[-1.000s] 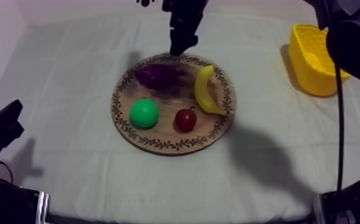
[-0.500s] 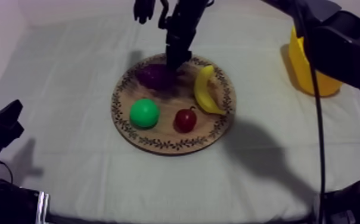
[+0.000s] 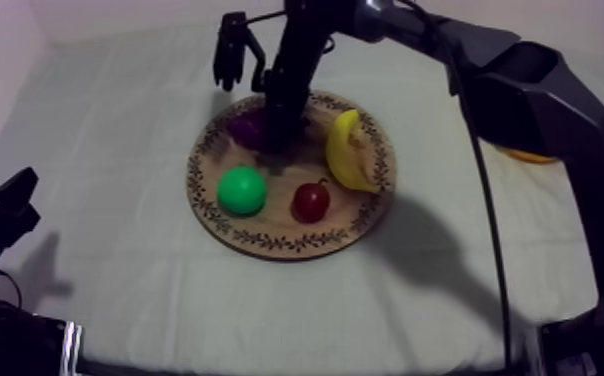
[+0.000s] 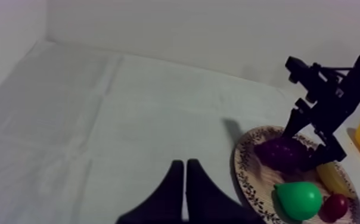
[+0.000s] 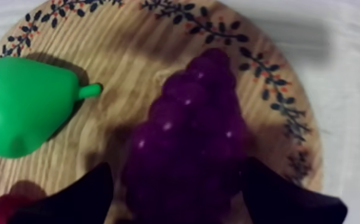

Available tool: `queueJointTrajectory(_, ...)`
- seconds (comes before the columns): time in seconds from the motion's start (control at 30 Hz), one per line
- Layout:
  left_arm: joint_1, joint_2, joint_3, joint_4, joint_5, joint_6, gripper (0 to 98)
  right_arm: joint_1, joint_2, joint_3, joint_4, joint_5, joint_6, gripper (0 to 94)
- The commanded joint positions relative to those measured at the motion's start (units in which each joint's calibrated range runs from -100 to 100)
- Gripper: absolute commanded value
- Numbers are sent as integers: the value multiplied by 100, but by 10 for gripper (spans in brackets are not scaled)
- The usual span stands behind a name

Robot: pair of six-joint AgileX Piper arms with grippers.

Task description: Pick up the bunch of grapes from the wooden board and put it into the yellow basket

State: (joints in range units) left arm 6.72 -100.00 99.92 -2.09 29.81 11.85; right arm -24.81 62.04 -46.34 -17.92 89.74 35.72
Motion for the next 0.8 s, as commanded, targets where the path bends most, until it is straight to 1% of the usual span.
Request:
queueJointTrajectory(0.0,-3,0,-3,2,1,-1,1,-16,71,-12,41,-59,0,597)
queueJointTrajectory(0.07,-3,0,-3,2,1,-1,1,-37,150,-24,59,-157,-6,549)
queueJointTrajectory(0.23,-3,0,-3,2,1,-1,1,-63,266,-44,126,-488,-100,371)
queueJointTrajectory(0.33,-3,0,-3,2,1,-1,1,-52,233,-33,171,-569,-111,314)
queueJointTrajectory(0.5,-3,0,-3,2,1,-1,1,40,-136,155,188,-620,-78,290)
queueJointTrajectory(0.77,-3,0,-3,2,1,-1,1,307,-1251,867,226,-682,70,294)
